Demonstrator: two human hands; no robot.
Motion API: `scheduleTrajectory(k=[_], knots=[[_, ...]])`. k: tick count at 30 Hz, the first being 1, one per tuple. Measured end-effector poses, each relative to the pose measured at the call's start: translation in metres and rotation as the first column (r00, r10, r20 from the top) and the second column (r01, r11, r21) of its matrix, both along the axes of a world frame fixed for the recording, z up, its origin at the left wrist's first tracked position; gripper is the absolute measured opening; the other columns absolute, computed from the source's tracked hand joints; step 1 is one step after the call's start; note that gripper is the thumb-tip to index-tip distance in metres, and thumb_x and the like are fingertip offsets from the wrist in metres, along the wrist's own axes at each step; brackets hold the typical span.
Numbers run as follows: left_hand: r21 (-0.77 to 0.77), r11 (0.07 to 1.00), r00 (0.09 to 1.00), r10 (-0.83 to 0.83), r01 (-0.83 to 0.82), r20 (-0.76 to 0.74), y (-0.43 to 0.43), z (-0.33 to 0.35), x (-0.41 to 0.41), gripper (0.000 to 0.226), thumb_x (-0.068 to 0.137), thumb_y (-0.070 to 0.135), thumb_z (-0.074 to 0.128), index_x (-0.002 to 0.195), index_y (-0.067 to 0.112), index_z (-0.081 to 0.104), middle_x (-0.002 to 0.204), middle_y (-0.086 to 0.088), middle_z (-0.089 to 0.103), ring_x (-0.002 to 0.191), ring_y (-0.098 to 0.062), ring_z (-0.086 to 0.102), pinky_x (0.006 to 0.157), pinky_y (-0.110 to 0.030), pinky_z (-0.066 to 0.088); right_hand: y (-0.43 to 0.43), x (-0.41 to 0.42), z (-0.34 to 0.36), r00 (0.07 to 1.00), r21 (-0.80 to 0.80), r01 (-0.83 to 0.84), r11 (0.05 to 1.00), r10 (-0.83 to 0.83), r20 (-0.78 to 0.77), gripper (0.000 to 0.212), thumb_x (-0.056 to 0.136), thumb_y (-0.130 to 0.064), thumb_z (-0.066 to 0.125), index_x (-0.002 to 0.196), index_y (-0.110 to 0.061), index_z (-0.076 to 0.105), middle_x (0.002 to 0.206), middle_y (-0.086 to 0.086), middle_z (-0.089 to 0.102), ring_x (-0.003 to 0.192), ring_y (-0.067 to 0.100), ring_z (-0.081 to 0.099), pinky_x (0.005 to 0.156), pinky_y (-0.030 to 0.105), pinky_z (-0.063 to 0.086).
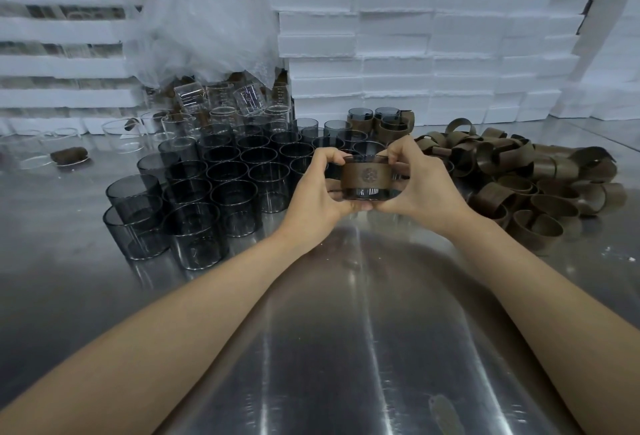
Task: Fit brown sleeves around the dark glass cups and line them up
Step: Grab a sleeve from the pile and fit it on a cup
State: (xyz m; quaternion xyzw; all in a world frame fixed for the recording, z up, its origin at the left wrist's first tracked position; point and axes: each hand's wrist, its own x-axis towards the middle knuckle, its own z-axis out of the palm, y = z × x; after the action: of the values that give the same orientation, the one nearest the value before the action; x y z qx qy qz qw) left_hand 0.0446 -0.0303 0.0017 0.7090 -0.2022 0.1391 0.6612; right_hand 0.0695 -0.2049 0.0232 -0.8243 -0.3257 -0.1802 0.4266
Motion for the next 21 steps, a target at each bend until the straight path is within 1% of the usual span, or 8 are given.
scheduleTrajectory(k=[4,6,8,11,14,16,18,21], knots=[[0.007,1.0,1.0,0.005,-0.005,0.002,0.0,0.0,0.0,0.064,0.066,-0.015,0.079,0.096,0.023,0.037,0.123,0.005,0.05,0.094,-0.016,0.063,0.074,-0.022,0.055,-0.001,0.001,-0.001,0.999,-0.023,0.007,1.0,-0.006,0.037,0.061,0.064,-0.005,0.088,0.09,-0.028,0.038,0.105,0.003,0.06,0.099,0.026,0.064,0.081,0.029,0.059],[-0.013,1.0,1.0,0.008,-0.008,0.003,0.0,-0.001,0.001,0.062,0.067,-0.016,0.079,0.093,0.021,0.037,0.122,0.005,0.051,0.095,-0.019,0.063,0.075,-0.022,0.055,-0.001,0.002,-0.003,0.997,-0.012,0.019,1.0,-0.018,0.074,0.057,0.064,-0.004,0.087,0.083,-0.025,0.037,0.107,0.002,0.062,0.099,0.024,0.064,0.08,0.033,0.059],[-0.047,0.999,1.0,0.003,-0.002,0.002,0.001,0.0,0.003,0.06,0.067,-0.016,0.078,0.092,0.021,0.037,0.12,0.005,0.053,0.094,-0.018,0.063,0.074,-0.021,0.055,0.0,0.002,-0.004,0.994,-0.001,0.04,0.999,-0.04,0.098,0.051,0.066,-0.002,0.085,0.08,-0.017,0.038,0.112,0.003,0.064,0.102,0.023,0.065,0.082,0.037,0.058],[-0.047,0.999,1.0,0.025,-0.024,0.015,0.001,-0.001,0.004,0.059,0.068,-0.011,0.08,0.092,0.022,0.037,0.118,0.008,0.055,0.094,-0.015,0.065,0.076,-0.022,0.054,0.001,0.003,-0.002,0.998,0.019,0.013,1.0,-0.014,0.061,0.05,0.069,0.0,0.082,0.084,-0.016,0.037,0.12,0.0,0.06,0.107,0.021,0.064,0.084,0.024,0.057],[-0.049,0.997,0.997,0.064,-0.062,0.032,0.001,-0.002,0.006,0.059,0.07,-0.011,0.079,0.094,0.024,0.039,0.121,0.01,0.055,0.097,-0.013,0.065,0.08,-0.022,0.054,-0.002,0.002,0.004,0.994,0.035,-0.097,0.995,0.099,-0.057,0.049,0.075,0.009,0.071,0.091,-0.022,0.036,0.135,0.001,0.053,0.117,0.011,0.059,0.089,0.019,0.053],[-0.03,0.997,0.996,0.076,-0.075,0.035,0.003,-0.004,0.007,0.061,0.072,-0.013,0.077,0.103,0.026,0.042,0.127,0.01,0.05,0.102,-0.014,0.065,0.084,-0.024,0.055,-0.003,0.001,0.006,0.985,-0.005,-0.14,0.99,0.139,-0.102,0.052,0.077,0.011,0.062,0.097,-0.029,0.037,0.146,0.002,0.045,0.123,0.01,0.054,0.091,0.017,0.051],[0.038,0.996,0.995,0.081,-0.083,0.058,0.006,-0.005,0.008,0.066,0.075,-0.014,0.072,0.121,0.024,0.043,0.13,0.011,0.048,0.103,-0.014,0.066,0.086,-0.025,0.056,-0.004,0.0,0.007,0.987,-0.04,-0.131,0.991,0.127,-0.102,0.054,0.079,0.011,0.058,0.099,-0.034,0.036,0.15,0.001,0.04,0.124,0.013,0.052,0.086,0.014,0.052],[0.21,0.971,0.986,0.081,-0.111,0.143,0.012,-0.008,0.011,0.076,0.077,-0.017,0.057,0.14,0.023,0.041,0.139,0.006,0.045,0.103,-0.018,0.066,0.075,-0.02,0.053,-0.004,0.0,0.006,0.994,-0.07,-0.096,0.993,0.092,-0.062,0.054,0.081,0.011,0.058,0.097,-0.036,0.036,0.153,-0.001,0.038,0.12,0.01,0.053,0.075,0.014,0.054]])
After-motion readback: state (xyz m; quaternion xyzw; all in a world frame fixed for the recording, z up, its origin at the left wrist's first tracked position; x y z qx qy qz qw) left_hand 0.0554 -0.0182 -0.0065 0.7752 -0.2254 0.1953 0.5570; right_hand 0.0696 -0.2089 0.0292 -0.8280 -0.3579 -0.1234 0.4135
